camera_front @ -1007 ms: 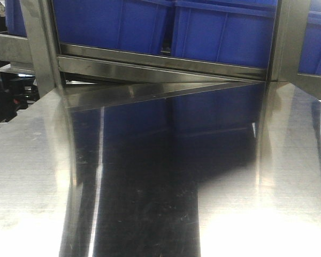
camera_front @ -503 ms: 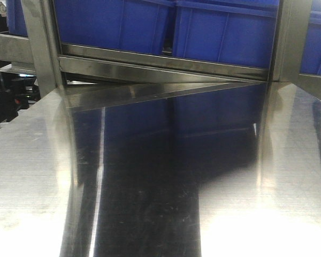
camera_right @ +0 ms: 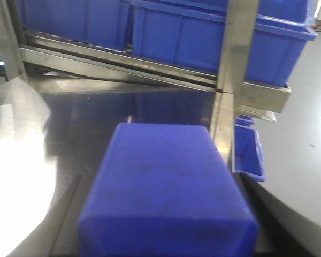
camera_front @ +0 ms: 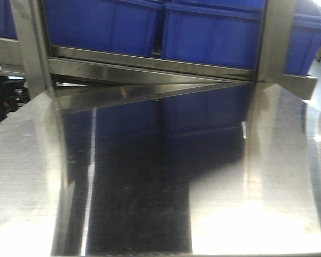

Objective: Pick and sort blue part to right shelf
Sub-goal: 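Hold both blue parts and raise both arms clear of the table, then drive the base to the shelf of blue bins holding both parts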

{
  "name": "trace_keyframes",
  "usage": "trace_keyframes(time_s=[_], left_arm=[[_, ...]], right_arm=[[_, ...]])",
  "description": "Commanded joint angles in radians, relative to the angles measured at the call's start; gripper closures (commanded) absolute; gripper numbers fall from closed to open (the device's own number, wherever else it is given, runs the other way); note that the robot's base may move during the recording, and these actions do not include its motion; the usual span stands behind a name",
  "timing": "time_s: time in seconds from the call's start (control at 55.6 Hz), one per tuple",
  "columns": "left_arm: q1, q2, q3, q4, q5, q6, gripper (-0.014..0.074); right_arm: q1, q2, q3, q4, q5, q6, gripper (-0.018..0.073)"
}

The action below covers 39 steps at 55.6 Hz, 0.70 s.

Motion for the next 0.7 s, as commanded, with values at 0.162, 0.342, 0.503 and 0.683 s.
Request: trace_keyframes(time_s=[0.162, 0.342, 0.503, 0.683], left_arm=[[-0.007, -0.02, -0.023, 0.009, -0.083, -0.006, 0.0316], [-0.001, -0.022, -0.023, 0.009, -0.083, -0.006, 0.0316], [0.012, -0.022, -0.023, 0.009, -0.083, -0.006, 0.0316], [0.012, -0.022, -0.023, 0.009, -0.083, -0.006, 0.0316]], right_arm=[[-0.002, 0.021, -0.031, -0.018, -0.095, -0.01, 0.0354], [-0.002, 0.021, -0.031, -0.018, -0.094, -0.01, 0.0354], [-0.002, 0.022, -0.031, -0.018, -0.095, -0.01, 0.0354], [-0.002, 0.022, -0.031, -0.018, -0.095, -0.01, 0.0354]])
